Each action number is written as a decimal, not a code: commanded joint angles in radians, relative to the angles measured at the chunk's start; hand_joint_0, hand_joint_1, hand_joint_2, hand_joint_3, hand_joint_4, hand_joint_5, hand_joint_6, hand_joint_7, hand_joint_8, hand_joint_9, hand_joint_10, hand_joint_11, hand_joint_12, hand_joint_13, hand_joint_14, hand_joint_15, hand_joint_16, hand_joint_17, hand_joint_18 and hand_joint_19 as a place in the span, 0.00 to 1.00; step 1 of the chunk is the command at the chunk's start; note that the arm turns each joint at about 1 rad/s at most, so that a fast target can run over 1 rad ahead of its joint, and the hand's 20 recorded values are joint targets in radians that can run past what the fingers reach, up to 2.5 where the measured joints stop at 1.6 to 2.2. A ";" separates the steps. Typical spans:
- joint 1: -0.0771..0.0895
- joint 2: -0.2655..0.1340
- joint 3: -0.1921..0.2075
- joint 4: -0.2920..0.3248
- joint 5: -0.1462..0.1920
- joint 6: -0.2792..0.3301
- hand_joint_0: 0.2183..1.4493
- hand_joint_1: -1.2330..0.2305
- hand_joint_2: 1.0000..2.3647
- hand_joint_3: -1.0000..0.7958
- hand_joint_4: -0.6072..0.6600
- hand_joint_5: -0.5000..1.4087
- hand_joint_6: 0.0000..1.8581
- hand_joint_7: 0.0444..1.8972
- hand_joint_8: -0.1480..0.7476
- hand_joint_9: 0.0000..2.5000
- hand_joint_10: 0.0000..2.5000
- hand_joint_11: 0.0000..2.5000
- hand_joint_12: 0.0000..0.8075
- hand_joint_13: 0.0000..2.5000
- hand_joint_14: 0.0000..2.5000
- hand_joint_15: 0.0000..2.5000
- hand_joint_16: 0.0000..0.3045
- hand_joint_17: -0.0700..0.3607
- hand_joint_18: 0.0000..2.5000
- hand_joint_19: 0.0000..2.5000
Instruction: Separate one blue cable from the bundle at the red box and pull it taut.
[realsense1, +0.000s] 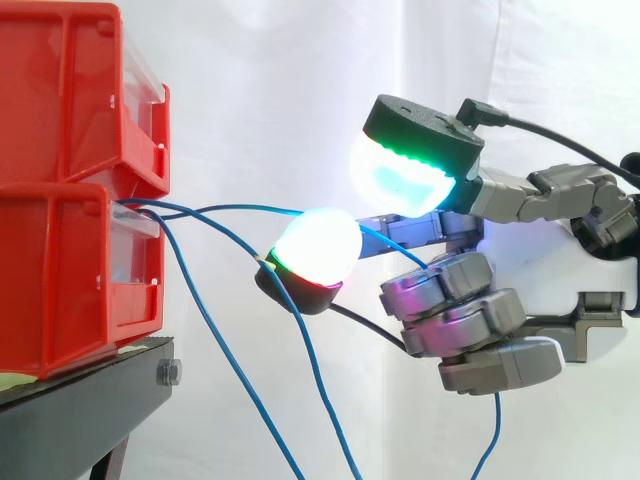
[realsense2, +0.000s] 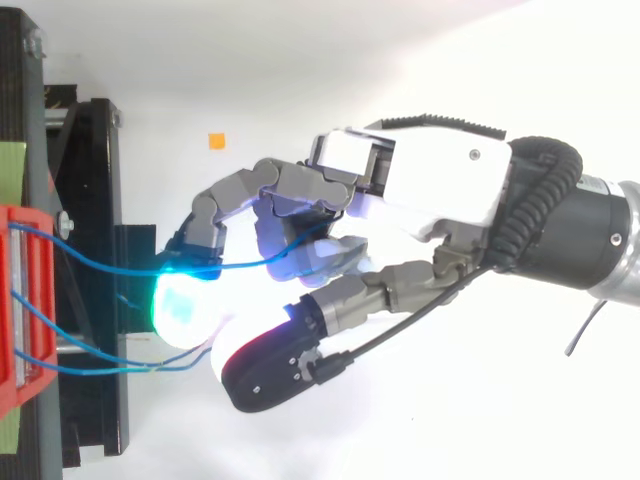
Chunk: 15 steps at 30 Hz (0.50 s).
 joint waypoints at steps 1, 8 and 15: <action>0.002 -0.001 -0.002 0.006 0.014 -0.014 0.29 0.39 0.00 0.28 0.59 0.14 0.43 0.42 0.66 0.24 1.00 1.00 0.61 0.39 1.00 0.73 0.14 0.39 0.57 0.54; 0.005 -0.001 0.000 0.002 0.020 -0.022 0.27 0.40 0.00 0.28 0.63 0.15 0.41 0.46 0.82 0.43 1.00 1.00 0.70 0.65 1.00 0.68 0.50 0.43 0.79 0.29; 0.009 -0.014 -0.002 0.005 0.031 -0.022 0.27 0.43 0.00 0.28 0.67 0.15 0.40 0.49 0.86 0.57 1.00 1.00 0.73 0.74 1.00 0.65 0.56 0.46 0.91 0.25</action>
